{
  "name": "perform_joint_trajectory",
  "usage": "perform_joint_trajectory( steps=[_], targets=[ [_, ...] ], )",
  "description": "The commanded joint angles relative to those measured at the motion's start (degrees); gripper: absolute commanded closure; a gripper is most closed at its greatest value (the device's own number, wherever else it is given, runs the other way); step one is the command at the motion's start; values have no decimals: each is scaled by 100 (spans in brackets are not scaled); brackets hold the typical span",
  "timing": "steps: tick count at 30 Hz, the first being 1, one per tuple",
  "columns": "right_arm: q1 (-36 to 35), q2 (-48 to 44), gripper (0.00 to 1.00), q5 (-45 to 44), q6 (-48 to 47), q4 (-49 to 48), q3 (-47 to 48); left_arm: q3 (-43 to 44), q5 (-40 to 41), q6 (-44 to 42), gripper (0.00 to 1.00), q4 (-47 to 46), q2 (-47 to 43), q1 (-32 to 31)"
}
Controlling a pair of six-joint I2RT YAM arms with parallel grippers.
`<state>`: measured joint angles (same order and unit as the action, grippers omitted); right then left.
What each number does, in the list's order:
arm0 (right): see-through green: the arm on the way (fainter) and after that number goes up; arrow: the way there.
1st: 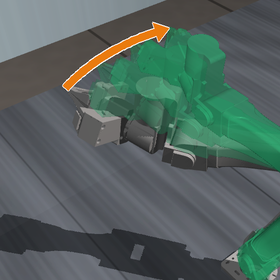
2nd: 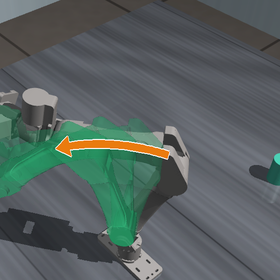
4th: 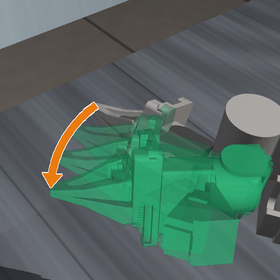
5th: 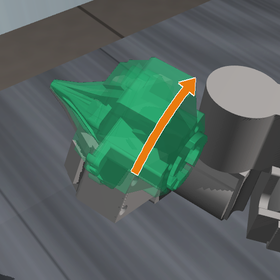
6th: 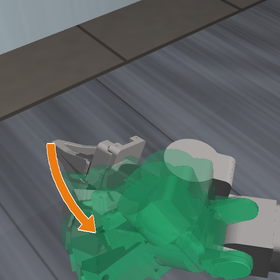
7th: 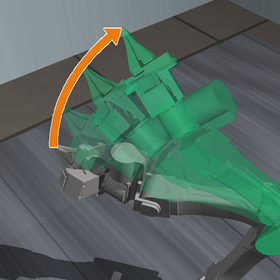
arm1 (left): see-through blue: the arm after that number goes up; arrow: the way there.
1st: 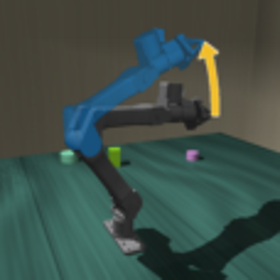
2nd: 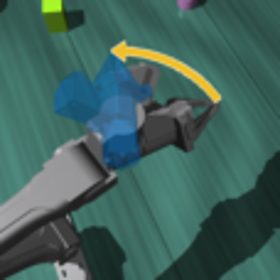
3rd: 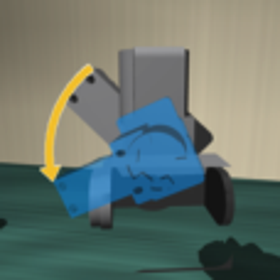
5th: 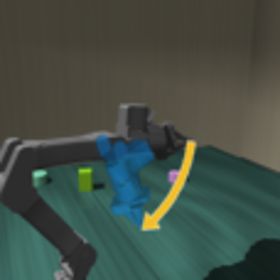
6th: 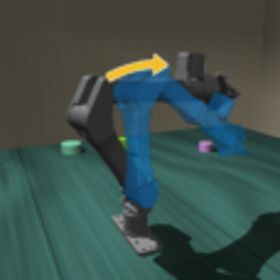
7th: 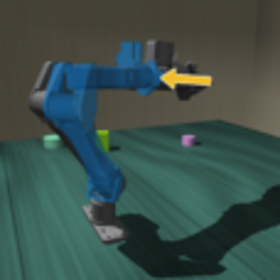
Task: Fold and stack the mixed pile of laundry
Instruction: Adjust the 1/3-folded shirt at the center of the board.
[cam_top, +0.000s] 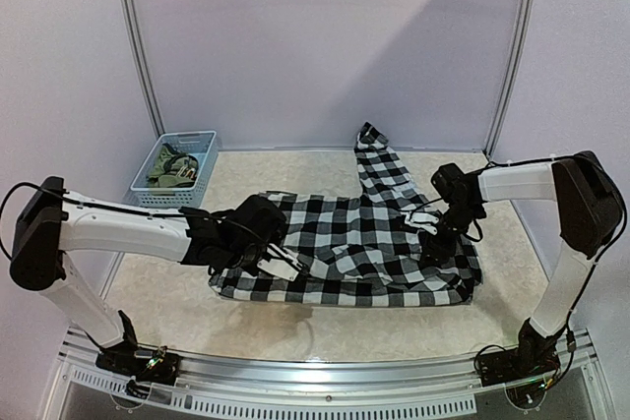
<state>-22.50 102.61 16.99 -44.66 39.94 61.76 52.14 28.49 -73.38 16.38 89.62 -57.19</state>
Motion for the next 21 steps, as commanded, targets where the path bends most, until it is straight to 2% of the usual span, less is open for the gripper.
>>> perform_joint_trajectory(
  steps=[1, 6, 9, 11, 14, 16, 17, 21],
  targets=[
    [-21, 35, 44, -41, -21, -73, -31, -256, 329, -703, 88, -1016, -240, 90],
    [-23, 72, 44, 24, 16, -94, -53, -340, 588, -1447, 100, -2022, -212, 97],
    [-26, 77, 44, 132, 15, 102, 43, 59, 592, -1059, 100, -1321, -128, 127],
    [-23, -37, 44, 192, 11, 370, 262, 515, 476, -37, 98, -689, -163, 169],
    [-30, -388, 42, 427, 102, 848, 748, 1318, 74, 2766, 78, 315, -248, 499],
    [-70, -594, 40, 641, 231, 1031, 1061, 1701, 180, 4380, 63, 731, -257, 679],
    [-120, -675, 39, 732, 301, 1100, 1220, 1874, 250, 5099, 58, 1006, -234, 724],
    [-443, -565, 39, 1187, 536, 1289, 1769, 2285, 265, 7733, 51, 2081, -144, 840]
  ],
)
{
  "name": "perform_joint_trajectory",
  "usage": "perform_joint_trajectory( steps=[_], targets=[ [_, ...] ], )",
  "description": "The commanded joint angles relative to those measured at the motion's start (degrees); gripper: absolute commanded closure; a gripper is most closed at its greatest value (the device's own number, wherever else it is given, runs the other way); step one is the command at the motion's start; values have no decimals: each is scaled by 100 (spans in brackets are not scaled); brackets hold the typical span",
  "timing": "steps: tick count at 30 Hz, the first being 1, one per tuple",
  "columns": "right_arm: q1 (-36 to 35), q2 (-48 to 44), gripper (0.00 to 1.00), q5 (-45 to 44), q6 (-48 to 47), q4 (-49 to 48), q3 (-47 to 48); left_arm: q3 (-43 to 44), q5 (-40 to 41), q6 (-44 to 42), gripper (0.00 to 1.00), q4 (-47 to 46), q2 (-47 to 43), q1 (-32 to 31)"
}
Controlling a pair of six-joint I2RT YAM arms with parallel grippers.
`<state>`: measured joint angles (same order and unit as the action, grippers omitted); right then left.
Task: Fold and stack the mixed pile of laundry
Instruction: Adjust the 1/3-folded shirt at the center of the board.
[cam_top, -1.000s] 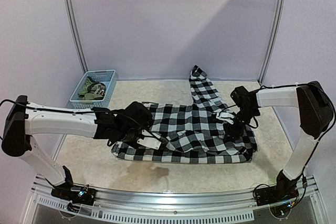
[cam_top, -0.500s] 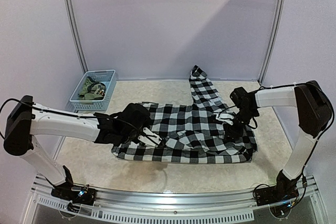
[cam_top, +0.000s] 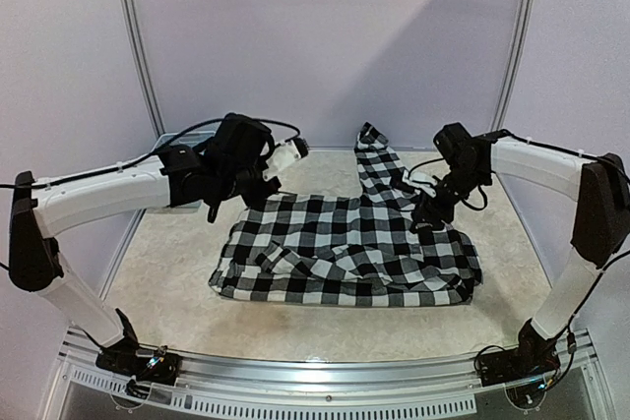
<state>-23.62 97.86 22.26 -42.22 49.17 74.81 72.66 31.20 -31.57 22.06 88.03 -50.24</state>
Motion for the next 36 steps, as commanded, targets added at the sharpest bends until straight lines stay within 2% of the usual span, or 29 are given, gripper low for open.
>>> perform_joint_trajectory(
  steps=[1, 3, 5, 6, 9, 15, 19, 25, 29, 36],
  targets=[
    [-401, -8, 39, 829, 420, 347, 578, 191, 83, 4399, 47, 1741, -9, 208],
    [-495, 227, 40, 1175, 616, 301, 827, -74, -295, 5975, 43, 2028, -109, 485],
    [-552, 479, 39, 1306, 833, 302, 1148, -469, -1196, 7391, 43, 1920, -204, 863],
    [-590, 659, 39, 1370, 928, 341, 1275, -616, -1714, 7832, 43, 1857, -189, 1022],
    [-783, 1173, 38, 1608, 1014, 592, 1777, -779, -2236, 8704, 43, 1903, -167, 1181],
    [-1390, 2482, 36, 2380, 1525, 849, 3191, -1936, -2337, 10208, 40, 1231, -976, 1200],
    [-1757, 3336, 33, 2366, 1990, 831, 4091, -2511, -1976, 10584, 32, 1129, -1775, 1201],
    [-2009, 4455, 28, 2104, 2749, 788, 5317, -2547, -1606, 10276, 31, 1585, -2370, 1201],
    [-2038, 4853, 26, 2006, 3083, 654, 5468, -2612, -1622, 10165, 31, 1644, -2607, 1201],
    [-2230, 5228, 28, 2437, 2861, 784, 5501, -2702, -1528, 10002, 32, 1689, -2853, 1201]
  ],
)
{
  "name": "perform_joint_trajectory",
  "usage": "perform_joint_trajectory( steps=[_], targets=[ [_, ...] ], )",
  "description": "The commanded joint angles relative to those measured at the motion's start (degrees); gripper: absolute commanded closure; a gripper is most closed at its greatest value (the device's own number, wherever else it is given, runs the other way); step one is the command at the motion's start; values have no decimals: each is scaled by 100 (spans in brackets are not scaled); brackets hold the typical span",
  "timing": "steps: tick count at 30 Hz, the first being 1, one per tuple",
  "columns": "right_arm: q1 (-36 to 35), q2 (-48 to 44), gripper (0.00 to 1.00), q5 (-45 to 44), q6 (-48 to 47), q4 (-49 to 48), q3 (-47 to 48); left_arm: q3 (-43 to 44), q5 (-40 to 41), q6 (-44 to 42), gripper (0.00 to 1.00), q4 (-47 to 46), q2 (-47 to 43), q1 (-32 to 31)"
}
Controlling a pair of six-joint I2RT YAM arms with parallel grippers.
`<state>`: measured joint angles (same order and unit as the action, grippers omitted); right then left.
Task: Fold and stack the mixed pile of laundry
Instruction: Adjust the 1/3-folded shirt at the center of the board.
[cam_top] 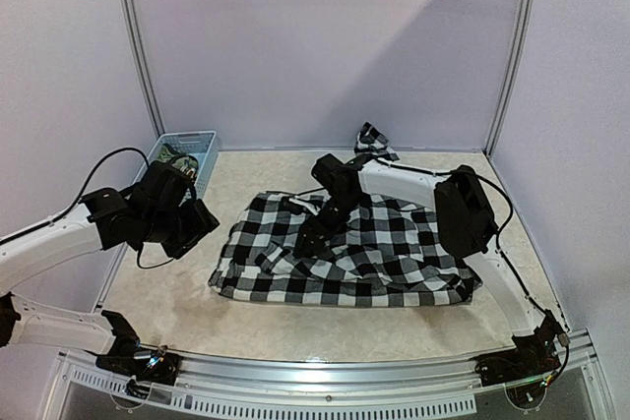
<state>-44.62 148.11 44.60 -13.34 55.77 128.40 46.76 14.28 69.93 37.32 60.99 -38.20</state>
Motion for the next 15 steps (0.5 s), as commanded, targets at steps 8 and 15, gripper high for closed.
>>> perform_joint_trajectory(
  steps=[8, 15],
  targets=[
    [-211, 196, 35, 560, -43, -181, 142, -200, 212, -224, 32, 223, -334, -6],
    [-334, 148, 46, 585, -64, -354, 142, -322, 302, -243, 32, 268, -544, -4]
  ],
)
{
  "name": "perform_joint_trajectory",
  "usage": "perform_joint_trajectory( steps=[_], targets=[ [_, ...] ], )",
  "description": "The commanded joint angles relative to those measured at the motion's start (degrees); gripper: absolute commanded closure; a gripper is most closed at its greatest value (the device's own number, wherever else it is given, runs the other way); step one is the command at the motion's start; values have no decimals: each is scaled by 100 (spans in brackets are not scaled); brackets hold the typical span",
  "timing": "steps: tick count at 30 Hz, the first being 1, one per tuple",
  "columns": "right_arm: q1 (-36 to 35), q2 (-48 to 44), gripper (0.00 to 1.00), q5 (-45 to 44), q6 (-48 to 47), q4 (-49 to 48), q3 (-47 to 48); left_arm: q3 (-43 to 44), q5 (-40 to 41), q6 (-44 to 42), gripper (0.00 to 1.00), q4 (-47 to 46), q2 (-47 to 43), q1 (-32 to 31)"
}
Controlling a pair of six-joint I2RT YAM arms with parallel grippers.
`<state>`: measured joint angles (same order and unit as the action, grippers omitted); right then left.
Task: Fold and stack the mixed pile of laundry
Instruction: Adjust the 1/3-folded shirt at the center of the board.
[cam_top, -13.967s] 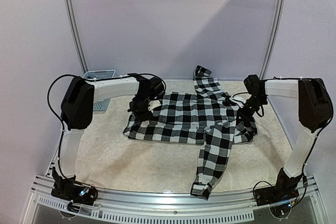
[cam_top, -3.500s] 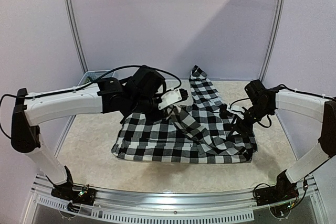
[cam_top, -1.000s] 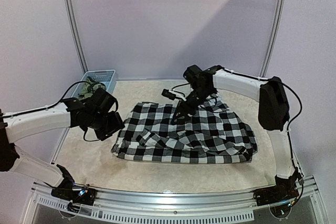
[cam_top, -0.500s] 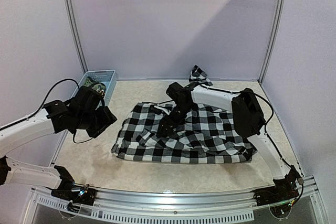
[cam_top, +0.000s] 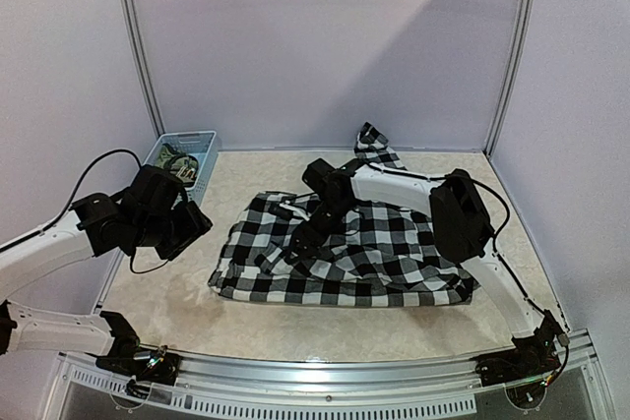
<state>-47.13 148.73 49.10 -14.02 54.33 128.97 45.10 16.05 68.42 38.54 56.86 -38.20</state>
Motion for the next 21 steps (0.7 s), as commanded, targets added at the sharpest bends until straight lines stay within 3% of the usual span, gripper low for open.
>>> perform_joint_trajectory(
  steps=[1, 11, 16, 21],
  targets=[
    [-96, 94, 48, 112, 53, -271, 87, -167, 127, -99, 32, 150, -150, -4],
    [-223, 158, 68, -838, 304, -537, 114, -175, 137, -187, 32, 200, -306, -4],
    [-238, -7, 97, -1233, 280, -543, 149, -173, 96, -234, 32, 162, -337, -4],
    [-251, -790, 100, -2071, 217, -877, -227, -168, 137, -281, 32, 194, -419, -4]
  ],
)
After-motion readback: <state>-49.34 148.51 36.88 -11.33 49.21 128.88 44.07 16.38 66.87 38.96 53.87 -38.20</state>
